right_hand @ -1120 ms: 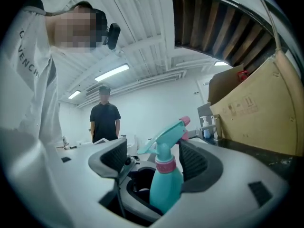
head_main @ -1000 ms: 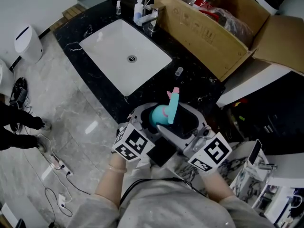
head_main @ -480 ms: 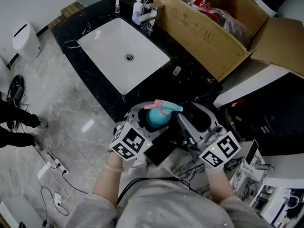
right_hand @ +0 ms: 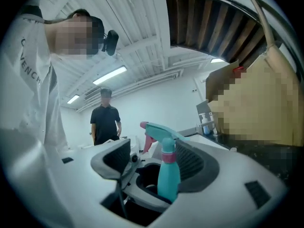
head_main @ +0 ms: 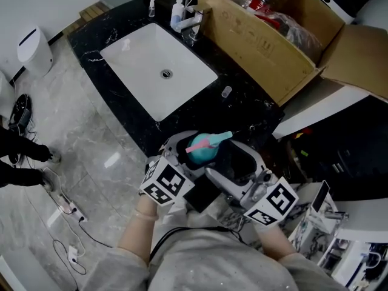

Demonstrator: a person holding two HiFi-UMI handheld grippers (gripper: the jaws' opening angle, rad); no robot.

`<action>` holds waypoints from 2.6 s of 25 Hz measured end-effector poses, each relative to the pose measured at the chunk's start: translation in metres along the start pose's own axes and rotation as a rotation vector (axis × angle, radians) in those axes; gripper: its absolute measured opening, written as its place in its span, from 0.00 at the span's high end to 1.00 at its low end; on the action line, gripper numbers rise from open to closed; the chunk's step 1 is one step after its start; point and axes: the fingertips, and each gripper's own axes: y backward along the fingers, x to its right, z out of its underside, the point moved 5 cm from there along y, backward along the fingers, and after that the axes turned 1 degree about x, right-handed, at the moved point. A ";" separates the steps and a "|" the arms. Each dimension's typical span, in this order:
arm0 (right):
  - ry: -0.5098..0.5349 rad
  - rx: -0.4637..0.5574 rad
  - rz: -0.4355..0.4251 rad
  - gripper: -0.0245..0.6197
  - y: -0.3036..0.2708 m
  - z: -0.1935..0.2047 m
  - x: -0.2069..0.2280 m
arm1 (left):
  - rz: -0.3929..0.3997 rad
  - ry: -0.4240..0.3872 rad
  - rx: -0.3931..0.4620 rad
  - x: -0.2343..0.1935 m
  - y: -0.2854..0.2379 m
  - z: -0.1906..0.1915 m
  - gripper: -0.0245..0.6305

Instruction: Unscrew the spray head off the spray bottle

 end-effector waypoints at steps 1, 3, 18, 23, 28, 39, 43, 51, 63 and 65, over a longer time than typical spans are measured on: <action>0.003 -0.003 -0.004 0.49 -0.006 -0.001 -0.001 | -0.001 0.001 0.000 0.000 0.000 0.000 0.41; 0.011 -0.008 -0.010 0.42 -0.015 -0.002 -0.003 | -0.002 0.002 -0.001 0.000 0.000 0.000 0.41; 0.147 -0.112 0.121 0.51 0.018 0.003 0.043 | -0.003 0.005 -0.002 0.000 0.000 0.000 0.41; 0.190 -0.103 0.158 0.55 0.010 -0.003 0.058 | -0.004 0.005 0.000 0.000 0.001 0.001 0.41; 0.185 -0.006 0.198 0.60 0.027 -0.013 0.047 | -0.004 0.008 0.000 0.000 0.000 -0.001 0.41; -0.051 -0.111 0.102 0.67 0.001 0.020 0.016 | -0.013 0.010 -0.005 0.000 0.000 0.000 0.41; -0.078 -0.105 0.131 0.65 -0.012 0.018 0.025 | -0.012 0.008 0.002 0.000 -0.001 -0.001 0.41; 0.028 -0.113 0.117 0.67 -0.027 0.011 0.025 | -0.012 0.008 0.001 0.000 -0.001 -0.001 0.41; 0.183 -0.057 0.059 0.75 -0.025 -0.005 0.021 | -0.017 0.012 -0.004 0.000 -0.002 0.001 0.41; 0.188 -0.039 0.048 0.75 -0.025 -0.008 0.020 | -0.017 0.014 -0.005 0.000 -0.002 0.002 0.41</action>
